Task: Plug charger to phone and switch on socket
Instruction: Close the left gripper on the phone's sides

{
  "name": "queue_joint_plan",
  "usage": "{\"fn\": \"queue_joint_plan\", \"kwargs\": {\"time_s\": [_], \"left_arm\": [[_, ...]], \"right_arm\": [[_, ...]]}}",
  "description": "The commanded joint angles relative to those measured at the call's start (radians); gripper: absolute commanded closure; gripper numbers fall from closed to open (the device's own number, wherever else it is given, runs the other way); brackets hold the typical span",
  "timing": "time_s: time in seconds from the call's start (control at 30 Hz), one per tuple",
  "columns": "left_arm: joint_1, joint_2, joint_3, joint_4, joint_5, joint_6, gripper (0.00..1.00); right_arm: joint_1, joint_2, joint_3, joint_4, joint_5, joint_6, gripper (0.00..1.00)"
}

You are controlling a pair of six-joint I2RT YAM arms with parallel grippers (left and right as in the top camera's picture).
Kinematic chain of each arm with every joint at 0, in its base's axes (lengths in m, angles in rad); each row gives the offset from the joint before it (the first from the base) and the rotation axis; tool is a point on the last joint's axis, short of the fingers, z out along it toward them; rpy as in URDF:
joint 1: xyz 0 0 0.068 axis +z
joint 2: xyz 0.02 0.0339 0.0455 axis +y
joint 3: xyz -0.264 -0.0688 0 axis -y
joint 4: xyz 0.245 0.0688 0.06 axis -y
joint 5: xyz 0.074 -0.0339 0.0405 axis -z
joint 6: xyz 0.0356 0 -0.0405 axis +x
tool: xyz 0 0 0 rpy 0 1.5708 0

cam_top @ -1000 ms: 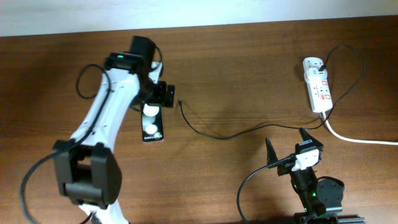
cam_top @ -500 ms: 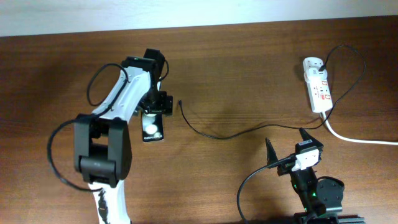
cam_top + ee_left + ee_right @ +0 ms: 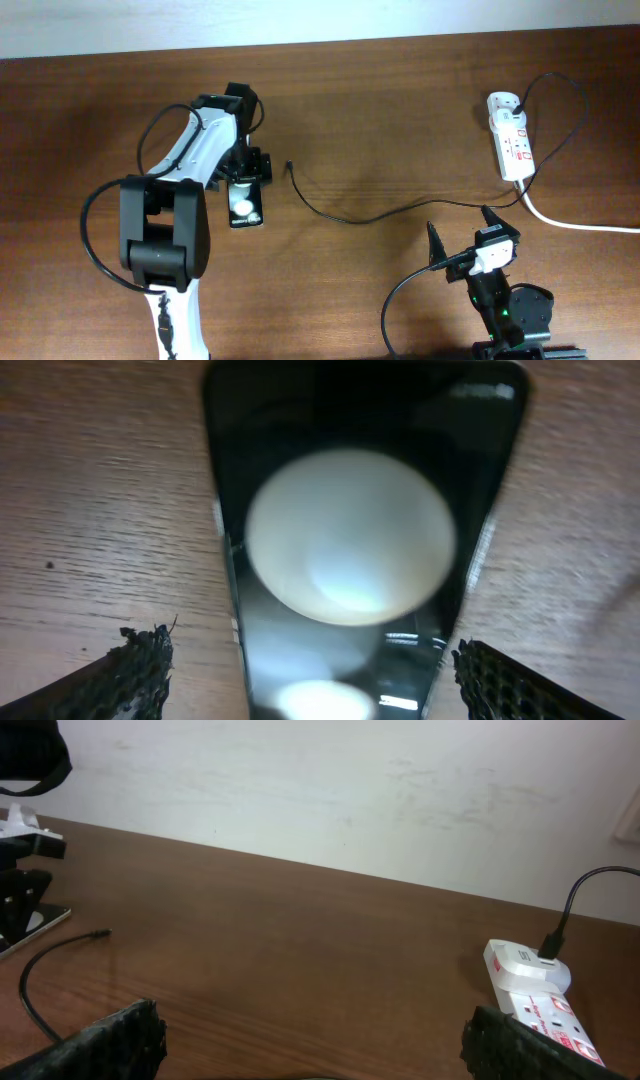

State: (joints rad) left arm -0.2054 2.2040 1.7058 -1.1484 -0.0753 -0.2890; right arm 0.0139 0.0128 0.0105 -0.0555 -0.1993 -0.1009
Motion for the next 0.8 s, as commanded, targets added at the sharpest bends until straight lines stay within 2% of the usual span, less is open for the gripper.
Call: {"fn": "queue_joint_plan", "kwargs": {"time_s": [0.0, 0.47, 0.77], "left_arm": [[0.01, 0.006, -0.028, 0.031, 0.035, -0.021, 0.05], [0.01, 0.006, -0.103, 0.098, 0.08, -0.006, 0.06], [0.01, 0.006, -0.103, 0.101, 0.08, -0.014, 0.16]], "right_arm": [[0.007, -0.008, -0.005, -0.007, -0.001, 0.011, 0.01], [0.007, -0.008, -0.005, -0.007, -0.001, 0.011, 0.01], [0.007, -0.008, -0.005, -0.007, -0.001, 0.011, 0.01]]}}
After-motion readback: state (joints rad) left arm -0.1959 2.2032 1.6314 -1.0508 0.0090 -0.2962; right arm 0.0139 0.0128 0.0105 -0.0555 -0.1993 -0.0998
